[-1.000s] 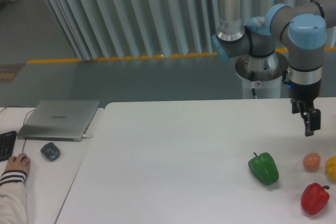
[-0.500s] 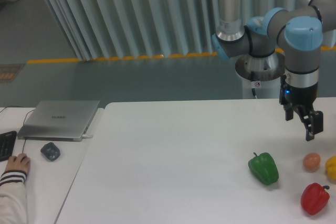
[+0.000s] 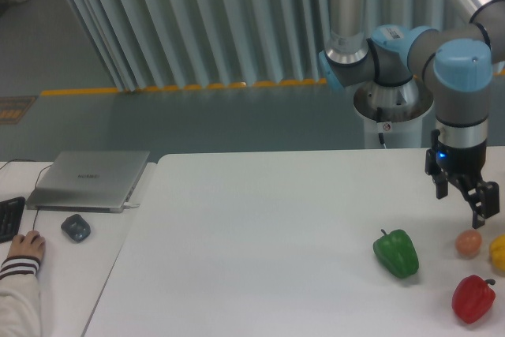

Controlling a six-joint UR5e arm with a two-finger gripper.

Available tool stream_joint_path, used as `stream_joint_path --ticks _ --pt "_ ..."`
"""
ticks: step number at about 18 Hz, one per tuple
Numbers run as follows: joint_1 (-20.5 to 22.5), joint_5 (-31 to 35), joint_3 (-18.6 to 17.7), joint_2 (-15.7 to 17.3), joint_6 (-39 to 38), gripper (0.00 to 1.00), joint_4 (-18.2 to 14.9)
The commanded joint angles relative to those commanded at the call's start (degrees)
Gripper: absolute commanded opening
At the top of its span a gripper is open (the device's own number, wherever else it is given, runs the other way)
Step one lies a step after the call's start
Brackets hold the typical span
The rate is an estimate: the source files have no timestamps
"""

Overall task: Place the red peppers in a basket
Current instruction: 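Open the gripper and lower it toward the red bell pepper, then close the gripper around the red bell pepper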

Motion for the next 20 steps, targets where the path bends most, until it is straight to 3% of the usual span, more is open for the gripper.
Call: stream_joint_path --ticks 4,7,20 --pt "-1.05 0.27 1.59 -2.20 -2.56 1.00 2.02" --pt "-1.93 1.14 1.76 -4.66 -5.36 1.00 5.71" --pt "-2.81 4.04 2.82 -10.29 -8.27 1.00 11.87"
